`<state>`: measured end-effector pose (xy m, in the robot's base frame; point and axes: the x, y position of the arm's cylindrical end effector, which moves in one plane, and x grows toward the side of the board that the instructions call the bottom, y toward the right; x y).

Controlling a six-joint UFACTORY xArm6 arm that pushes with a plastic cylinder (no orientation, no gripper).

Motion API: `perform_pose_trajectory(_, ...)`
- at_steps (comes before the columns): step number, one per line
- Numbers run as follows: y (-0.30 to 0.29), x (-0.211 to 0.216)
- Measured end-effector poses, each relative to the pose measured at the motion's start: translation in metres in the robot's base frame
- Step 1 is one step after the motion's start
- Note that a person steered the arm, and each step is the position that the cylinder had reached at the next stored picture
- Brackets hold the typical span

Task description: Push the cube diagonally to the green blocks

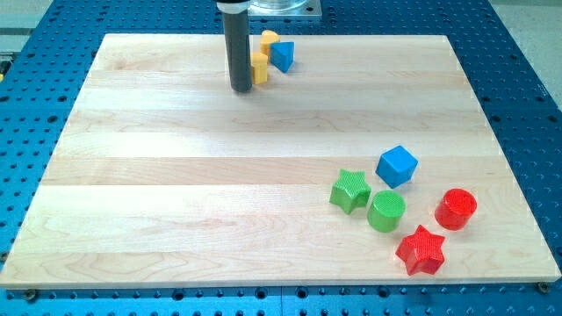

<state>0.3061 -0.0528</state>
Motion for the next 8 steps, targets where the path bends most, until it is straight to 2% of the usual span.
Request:
perform_pose_trajectory(1,0.006,-0.006)
perform_pose_trajectory(2,0.012,0.01)
perform_pose_trajectory(3,0.09,0.053)
perform_pose_trajectory(4,0.216,0.084)
perform_pose_trajectory(5,0.304,0.138)
perform_pose_trajectory(6,0.267,0.181)
perform_pose_trajectory(7,0.198,0.191)
perform_pose_trajectory(8,0.133,0.171)
